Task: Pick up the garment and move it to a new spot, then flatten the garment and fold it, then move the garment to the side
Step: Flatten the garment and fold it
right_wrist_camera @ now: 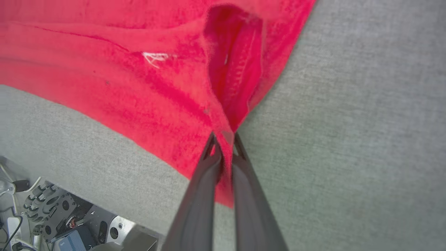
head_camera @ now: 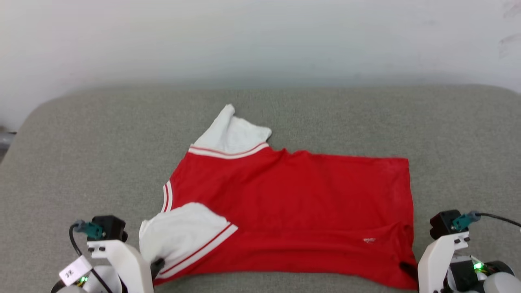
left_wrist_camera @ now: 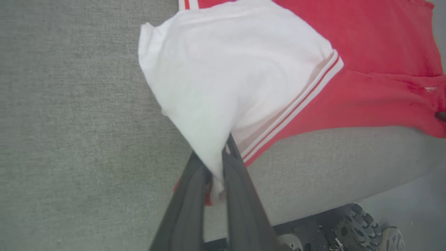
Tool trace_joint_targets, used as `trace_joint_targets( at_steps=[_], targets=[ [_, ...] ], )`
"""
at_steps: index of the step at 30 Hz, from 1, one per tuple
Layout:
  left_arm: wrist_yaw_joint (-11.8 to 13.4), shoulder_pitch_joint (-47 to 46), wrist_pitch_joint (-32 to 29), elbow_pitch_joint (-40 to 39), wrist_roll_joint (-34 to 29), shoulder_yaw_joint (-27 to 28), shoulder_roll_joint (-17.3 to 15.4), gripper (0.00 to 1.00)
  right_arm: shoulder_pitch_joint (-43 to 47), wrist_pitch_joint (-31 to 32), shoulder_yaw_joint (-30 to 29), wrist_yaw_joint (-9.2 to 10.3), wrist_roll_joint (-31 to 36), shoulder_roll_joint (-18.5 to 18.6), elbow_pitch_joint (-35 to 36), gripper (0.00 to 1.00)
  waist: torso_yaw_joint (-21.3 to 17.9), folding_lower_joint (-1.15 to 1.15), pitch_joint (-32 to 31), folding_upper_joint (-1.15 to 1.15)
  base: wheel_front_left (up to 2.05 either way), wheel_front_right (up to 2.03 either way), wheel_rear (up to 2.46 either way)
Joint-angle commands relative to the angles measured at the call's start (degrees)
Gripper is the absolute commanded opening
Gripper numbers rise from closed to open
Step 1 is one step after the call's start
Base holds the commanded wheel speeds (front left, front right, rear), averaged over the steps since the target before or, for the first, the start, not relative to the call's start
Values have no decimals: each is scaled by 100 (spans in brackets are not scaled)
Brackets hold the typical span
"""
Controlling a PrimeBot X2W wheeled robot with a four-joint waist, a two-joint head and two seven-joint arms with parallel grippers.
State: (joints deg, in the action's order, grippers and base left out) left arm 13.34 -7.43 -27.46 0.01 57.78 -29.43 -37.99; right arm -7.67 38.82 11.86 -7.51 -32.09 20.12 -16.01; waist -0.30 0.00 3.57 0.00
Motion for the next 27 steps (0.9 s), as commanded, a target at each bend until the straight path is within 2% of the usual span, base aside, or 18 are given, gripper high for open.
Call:
trace_joint_targets(
  at_steps=[1, 9, 16, 17, 18, 19, 20, 27],
  targets=[
    [78, 230, 25, -46, 52, 11, -74, 0, 177, 16, 38, 5, -53, 51, 41, 0, -18, 0, -326, 0, 0, 0, 0],
    [263, 836, 2, -248, 176, 31, -257, 0, 727, 126, -66, 5, -167, 82, 284, 0, 49, 0, -548, 0, 0, 0, 0],
    [131, 914, 90, 23, 200, -180, 49, 0, 1101, -10, -341, 5, -90, -146, 254, 0, 85, 0, -530, 0, 0, 0, 0],
    [101, 854, 154, 111, 193, -186, 124, 0, 1117, -82, -380, 5, -66, -181, 233, 28, 87, 0, -518, 0, 0, 0, 0],
    [72, 811, 190, 204, 183, -205, 187, 38, 1119, -176, -420, 5, -40, -218, 214, 100, 85, 0, -508, 0, 0, 0, 0],
    [43, 790, 199, 306, 171, -231, 220, 71, 1114, -286, -446, 5, 6, -248, 212, 100, 78, 0, -497, 0, 0, 0, 0],
    [51, 757, 217, 399, 138, -248, 243, 100, 1109, -398, -470, 5, 54, -270, 211, 100, 74, 0, -492, 0, 0, 0, 0],
    [-69, 347, 912, 785, -274, -134, 346, 100, 1013, -1904, -696, 5, 625, -559, 400, 100, 3, 0, -473, 0, 0, 0, 0]
  ],
)
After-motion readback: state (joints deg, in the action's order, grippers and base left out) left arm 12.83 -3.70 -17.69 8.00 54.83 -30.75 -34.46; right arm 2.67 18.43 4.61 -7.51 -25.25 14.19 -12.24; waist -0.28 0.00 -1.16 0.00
